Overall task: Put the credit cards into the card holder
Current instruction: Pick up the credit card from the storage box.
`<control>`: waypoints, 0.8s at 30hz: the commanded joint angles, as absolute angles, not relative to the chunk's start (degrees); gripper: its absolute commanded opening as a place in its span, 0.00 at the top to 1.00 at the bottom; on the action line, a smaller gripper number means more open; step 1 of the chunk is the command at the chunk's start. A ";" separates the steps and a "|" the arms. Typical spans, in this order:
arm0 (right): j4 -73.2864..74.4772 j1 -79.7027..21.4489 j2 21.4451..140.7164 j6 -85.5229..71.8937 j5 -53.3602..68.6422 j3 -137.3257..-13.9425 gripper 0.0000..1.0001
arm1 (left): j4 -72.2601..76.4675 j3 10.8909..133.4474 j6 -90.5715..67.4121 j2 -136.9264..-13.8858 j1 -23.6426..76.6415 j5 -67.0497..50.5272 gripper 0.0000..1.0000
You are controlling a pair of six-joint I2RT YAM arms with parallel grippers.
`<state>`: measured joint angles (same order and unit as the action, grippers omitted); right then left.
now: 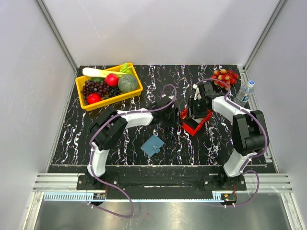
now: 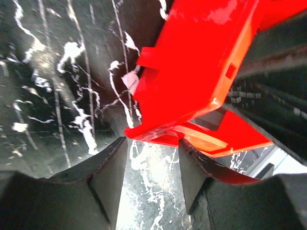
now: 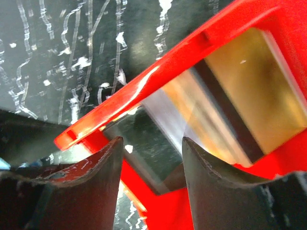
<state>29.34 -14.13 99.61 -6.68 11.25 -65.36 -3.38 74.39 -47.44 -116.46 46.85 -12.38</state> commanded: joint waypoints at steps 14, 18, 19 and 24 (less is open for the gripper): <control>28.04 -14.15 94.84 -11.16 21.36 -64.33 0.49 | -7.47 78.05 -41.13 -115.93 44.47 -7.56 0.46; 28.04 -13.98 91.94 -10.99 13.73 -68.19 0.43 | -6.16 75.59 -41.66 -114.00 44.47 -8.35 0.42; 28.04 -13.89 91.15 -10.64 11.80 -68.99 0.42 | -5.63 74.89 -41.83 -113.39 44.56 -8.61 0.41; 27.16 -12.49 86.58 -8.27 -2.96 -70.93 0.35 | -4.31 71.29 -42.36 -110.57 44.65 -8.61 0.35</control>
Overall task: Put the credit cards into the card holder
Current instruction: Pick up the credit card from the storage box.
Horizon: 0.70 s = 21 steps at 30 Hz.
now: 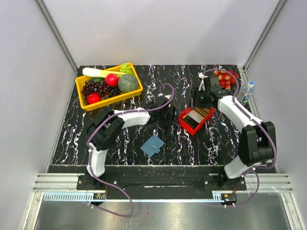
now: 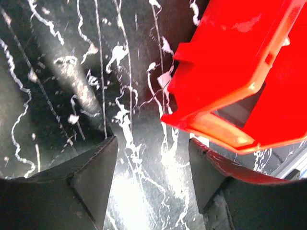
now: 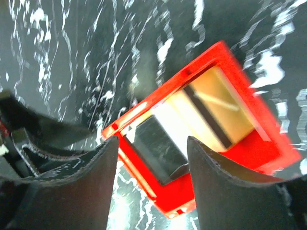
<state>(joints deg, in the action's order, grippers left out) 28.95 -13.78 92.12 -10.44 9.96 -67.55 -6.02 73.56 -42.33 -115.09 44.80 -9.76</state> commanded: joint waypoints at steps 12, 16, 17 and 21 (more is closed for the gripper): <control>30.85 -5.71 97.64 -4.48 6.51 -75.85 0.28 | -2.38 72.42 -42.54 -110.57 46.67 -10.55 0.31; 30.94 -5.19 99.22 -4.39 8.08 -75.06 0.28 | -0.27 72.77 -44.12 -111.88 46.84 -12.04 0.29; 31.11 -5.19 99.23 -4.57 8.17 -74.97 0.28 | -0.26 73.12 -44.30 -112.15 46.85 -12.39 0.29; 31.03 -5.19 98.27 -5.01 10.71 -72.96 0.29 | -0.26 73.04 -44.56 -112.59 46.85 -12.75 0.28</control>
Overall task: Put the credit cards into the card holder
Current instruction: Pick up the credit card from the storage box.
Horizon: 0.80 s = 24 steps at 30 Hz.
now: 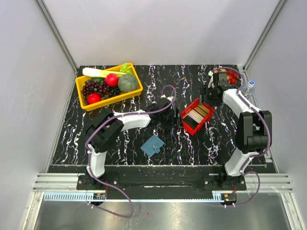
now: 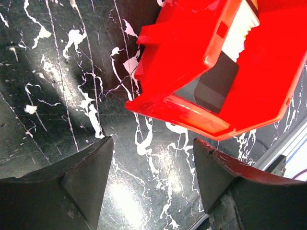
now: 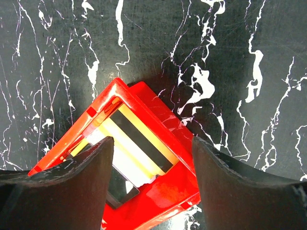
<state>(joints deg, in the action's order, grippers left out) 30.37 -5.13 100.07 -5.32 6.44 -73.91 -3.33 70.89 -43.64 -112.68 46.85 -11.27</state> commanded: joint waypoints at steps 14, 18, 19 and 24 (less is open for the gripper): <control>31.90 -5.19 87.29 -9.31 13.18 -67.23 0.35 | 0.09 71.28 -43.95 -111.98 46.93 -10.55 0.29; 30.50 -5.27 83.06 -10.37 16.25 -67.50 0.37 | -1.93 70.58 -43.51 -111.80 46.93 -8.70 0.30; 30.41 -5.27 82.80 -10.72 17.30 -67.06 0.37 | -2.11 70.84 -43.33 -111.80 46.93 -8.70 0.31; 29.35 -7.11 84.63 -10.46 21.36 -63.20 0.41 | -2.37 70.75 -43.07 -112.06 46.93 -8.61 0.34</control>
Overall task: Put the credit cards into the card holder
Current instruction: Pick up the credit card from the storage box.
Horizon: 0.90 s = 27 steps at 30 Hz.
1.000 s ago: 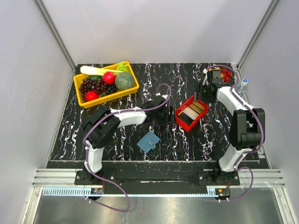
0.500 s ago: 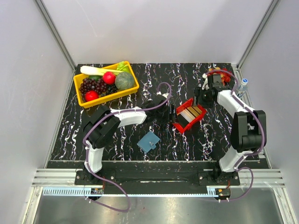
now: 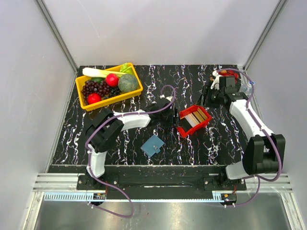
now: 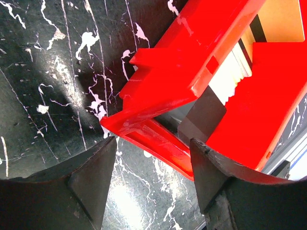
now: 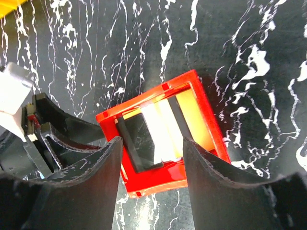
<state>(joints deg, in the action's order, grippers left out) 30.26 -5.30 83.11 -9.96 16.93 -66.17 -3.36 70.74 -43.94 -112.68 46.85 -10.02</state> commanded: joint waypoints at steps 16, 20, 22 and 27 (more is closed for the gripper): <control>24.00 -13.53 87.63 -10.20 5.98 -60.56 0.40 | -0.53 69.52 -43.59 -111.53 47.02 -10.11 0.39; 24.61 -13.71 90.26 -10.02 5.62 -60.65 0.40 | -0.26 69.70 -43.77 -111.53 47.02 -10.55 0.39; 23.82 -14.23 91.58 -10.46 5.80 -59.86 0.41 | -0.26 69.61 -43.77 -111.36 47.02 -10.72 0.39; 22.42 -14.94 91.42 -11.25 4.22 -59.41 0.40 | -0.26 69.61 -43.77 -111.18 47.02 -10.81 0.39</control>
<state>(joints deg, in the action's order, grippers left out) 24.95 -13.96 91.88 -10.48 6.39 -59.79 -1.72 70.00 -43.62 -112.68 46.85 -10.15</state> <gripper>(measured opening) 0.597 0.609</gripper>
